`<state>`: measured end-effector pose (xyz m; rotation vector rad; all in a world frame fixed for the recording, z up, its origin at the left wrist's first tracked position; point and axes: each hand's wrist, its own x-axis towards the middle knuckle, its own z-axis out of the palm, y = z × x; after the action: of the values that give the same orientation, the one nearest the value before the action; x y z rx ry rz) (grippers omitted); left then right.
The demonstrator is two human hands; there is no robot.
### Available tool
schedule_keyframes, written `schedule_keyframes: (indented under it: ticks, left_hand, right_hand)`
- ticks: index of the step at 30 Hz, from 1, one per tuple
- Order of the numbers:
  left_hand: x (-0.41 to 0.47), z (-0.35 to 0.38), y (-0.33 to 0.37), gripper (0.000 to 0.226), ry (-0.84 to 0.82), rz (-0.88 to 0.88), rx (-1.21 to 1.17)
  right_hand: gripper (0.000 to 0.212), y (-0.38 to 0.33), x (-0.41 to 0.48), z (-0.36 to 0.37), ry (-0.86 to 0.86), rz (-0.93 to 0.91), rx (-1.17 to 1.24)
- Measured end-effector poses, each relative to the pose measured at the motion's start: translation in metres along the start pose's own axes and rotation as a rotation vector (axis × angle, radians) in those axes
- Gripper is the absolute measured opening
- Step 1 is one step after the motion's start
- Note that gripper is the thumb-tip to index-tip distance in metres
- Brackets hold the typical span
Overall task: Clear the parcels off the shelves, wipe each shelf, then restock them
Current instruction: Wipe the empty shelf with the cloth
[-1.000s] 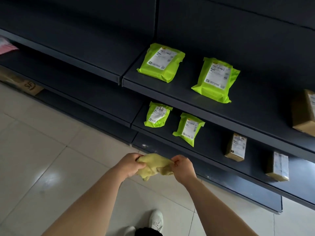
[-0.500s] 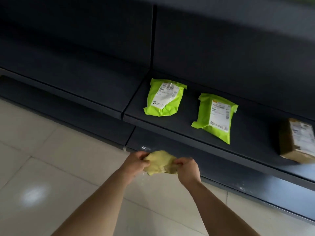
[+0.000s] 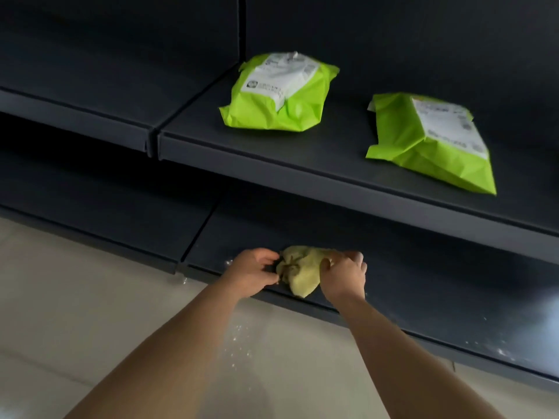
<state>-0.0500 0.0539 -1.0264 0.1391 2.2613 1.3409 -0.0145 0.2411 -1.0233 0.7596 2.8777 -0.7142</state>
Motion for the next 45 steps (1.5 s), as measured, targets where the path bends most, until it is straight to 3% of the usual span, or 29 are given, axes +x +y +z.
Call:
schedule_keyframes:
  ticks: [4, 10, 17, 26, 34, 40, 45]
  left_hand:
    - [0.002, -0.031, -0.041, 0.045, 0.261, 0.025, 0.512]
    - [0.010, -0.070, -0.083, 0.051, 0.274, -0.030, 0.862]
    - [0.005, -0.086, -0.094, 0.050, 0.343, 0.043, 0.591]
    - [0.007, -0.111, -0.106, 0.044, 0.403, 0.049, 0.605]
    - [0.003, -0.111, -0.111, 0.038, 0.391, 0.084, 0.615]
    - [0.003, -0.111, -0.109, 0.051, 0.425, 0.026, 0.518]
    - [0.006, -0.112, -0.114, 0.047, 0.480, 0.018, 0.529]
  right_hand:
    - [0.042, -0.003, -0.002, 0.031, -0.027, -0.079, 0.038]
    - [0.057, -0.012, -0.001, 0.066, -0.175, -0.254, -0.115]
    - [0.058, -0.050, 0.004, 0.088, -0.235, -0.471, -0.426]
    - [0.062, -0.122, 0.000, 0.117, -0.332, -0.732, -0.547]
    - [0.054, -0.071, -0.003, 0.094, -0.223, -0.868, -0.525]
    - [0.053, -0.044, -0.012, 0.075, -0.064, -0.826, -0.469]
    - [0.058, -0.076, -0.006, 0.090, -0.228, -0.899, -0.428]
